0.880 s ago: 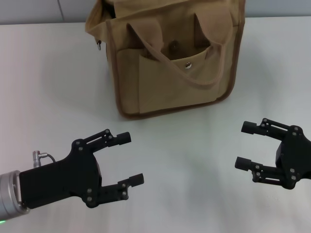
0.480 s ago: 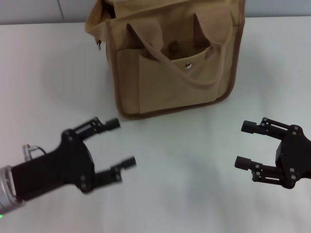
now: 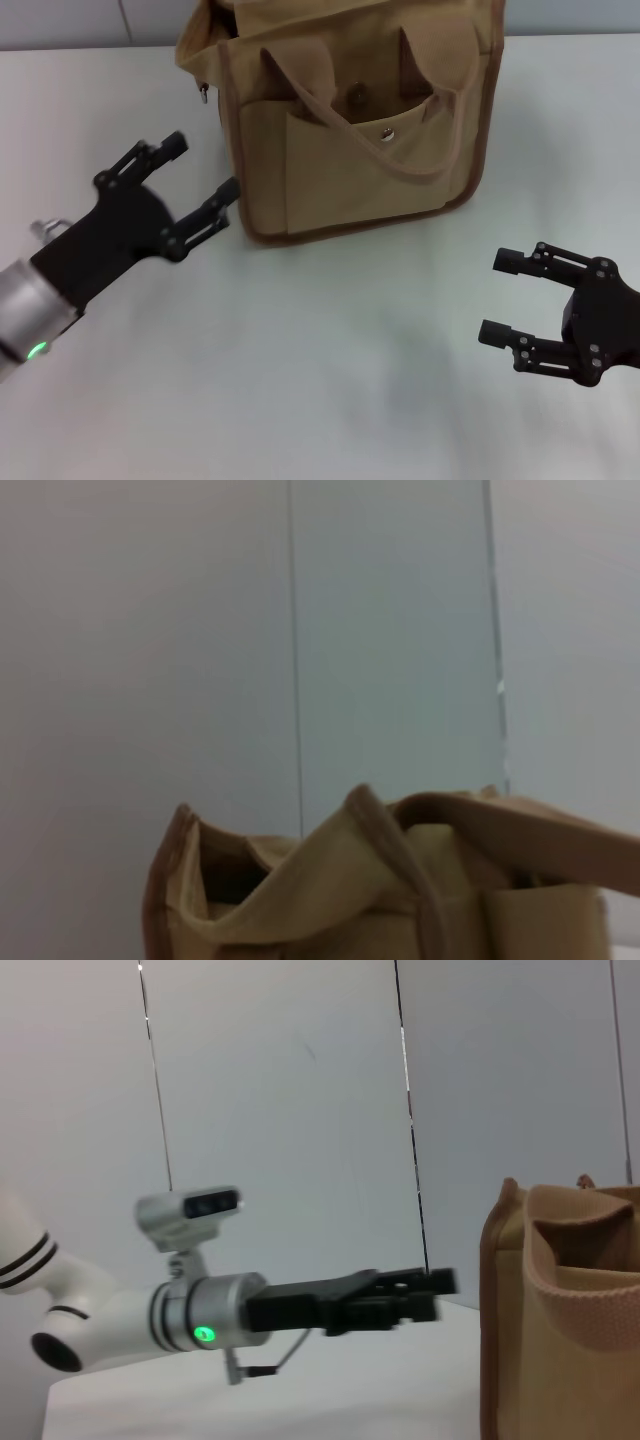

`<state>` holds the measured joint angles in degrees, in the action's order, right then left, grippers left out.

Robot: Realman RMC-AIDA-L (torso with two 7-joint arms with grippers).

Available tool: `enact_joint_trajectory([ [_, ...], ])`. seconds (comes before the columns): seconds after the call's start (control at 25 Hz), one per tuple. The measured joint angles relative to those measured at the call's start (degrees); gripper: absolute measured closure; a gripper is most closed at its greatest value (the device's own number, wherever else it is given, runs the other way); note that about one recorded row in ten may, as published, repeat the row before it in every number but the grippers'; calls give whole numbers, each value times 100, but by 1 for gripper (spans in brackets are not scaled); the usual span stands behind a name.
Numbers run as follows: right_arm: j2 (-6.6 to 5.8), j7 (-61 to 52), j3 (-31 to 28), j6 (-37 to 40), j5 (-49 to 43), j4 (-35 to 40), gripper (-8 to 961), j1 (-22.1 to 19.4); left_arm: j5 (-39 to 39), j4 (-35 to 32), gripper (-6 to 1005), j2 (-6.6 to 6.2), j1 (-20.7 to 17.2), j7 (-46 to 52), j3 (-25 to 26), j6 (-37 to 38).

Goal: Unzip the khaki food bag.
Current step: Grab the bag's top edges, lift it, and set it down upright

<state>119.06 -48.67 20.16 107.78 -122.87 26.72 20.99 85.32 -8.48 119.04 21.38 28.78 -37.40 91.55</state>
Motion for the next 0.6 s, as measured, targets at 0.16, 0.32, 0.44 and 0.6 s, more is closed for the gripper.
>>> enact_joint_trajectory([
  [0.16,2,0,-13,-5,0,-1,190,-9,-199,496,274,13,698,-305,101,-833],
  [0.32,3,0,-14,-10,0,-1,192,-37,-253,648,285,14,963,-395,156,-1122],
  [0.44,3,0,-13,-36,0,-1,194,-31,-310,768,293,14,1128,-396,259,-1352],
  [0.6,3,-1,-12,-58,0,-8,196,-10,-383,984,305,14,1351,-445,616,-1756],
])
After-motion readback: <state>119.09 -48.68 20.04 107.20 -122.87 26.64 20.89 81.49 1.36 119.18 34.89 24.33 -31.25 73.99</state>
